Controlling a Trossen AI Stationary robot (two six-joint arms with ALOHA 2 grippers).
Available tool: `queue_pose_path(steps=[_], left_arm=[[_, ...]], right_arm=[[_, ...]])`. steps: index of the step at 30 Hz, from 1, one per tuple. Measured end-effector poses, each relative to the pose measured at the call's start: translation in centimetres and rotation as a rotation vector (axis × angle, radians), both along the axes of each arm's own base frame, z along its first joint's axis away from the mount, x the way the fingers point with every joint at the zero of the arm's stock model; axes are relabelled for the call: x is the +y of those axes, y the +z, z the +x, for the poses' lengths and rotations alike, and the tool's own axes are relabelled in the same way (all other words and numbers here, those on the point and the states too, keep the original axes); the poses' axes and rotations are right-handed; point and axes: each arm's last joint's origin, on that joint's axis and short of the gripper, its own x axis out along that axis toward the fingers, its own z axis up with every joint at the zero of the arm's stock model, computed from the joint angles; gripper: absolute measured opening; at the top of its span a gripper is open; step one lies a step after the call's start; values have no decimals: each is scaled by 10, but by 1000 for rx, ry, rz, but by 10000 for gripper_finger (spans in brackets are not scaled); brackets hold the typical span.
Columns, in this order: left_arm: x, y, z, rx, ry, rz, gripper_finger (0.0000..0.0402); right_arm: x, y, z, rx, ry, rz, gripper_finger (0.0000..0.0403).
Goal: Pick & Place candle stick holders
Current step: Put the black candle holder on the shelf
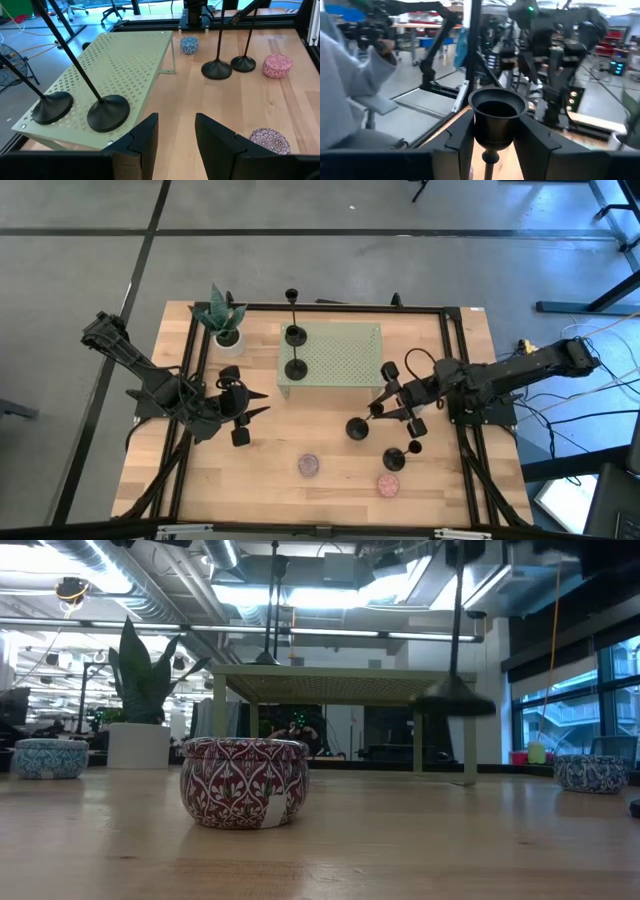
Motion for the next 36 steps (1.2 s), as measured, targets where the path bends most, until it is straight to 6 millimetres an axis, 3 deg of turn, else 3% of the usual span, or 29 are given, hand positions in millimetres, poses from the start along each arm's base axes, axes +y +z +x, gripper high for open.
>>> queue_pose_path(steps=[5, 11, 15, 20, 28, 36], left_arm=[[0, 0, 0, 0, 0, 0, 125], [0, 0, 0, 0, 1, 0, 125], [0, 0, 0, 0, 1, 0, 125], [0, 0, 0, 0, 0, 0, 125], [0, 0, 0, 0, -1, -1, 125], [0, 0, 0, 1, -3, -2, 125]], right_arm=[[0, 46, 7, -3, -57, 52, 107], [-3, 104, 14, -125, -105, 51, 123], [-15, 122, 28, -83, -174, -14, 118], [-43, 128, 55, -31, -344, -47, 114], [-98, 114, 97, 65, -518, -71, 120], [-146, 101, 119, 73, -553, -74, 121]])
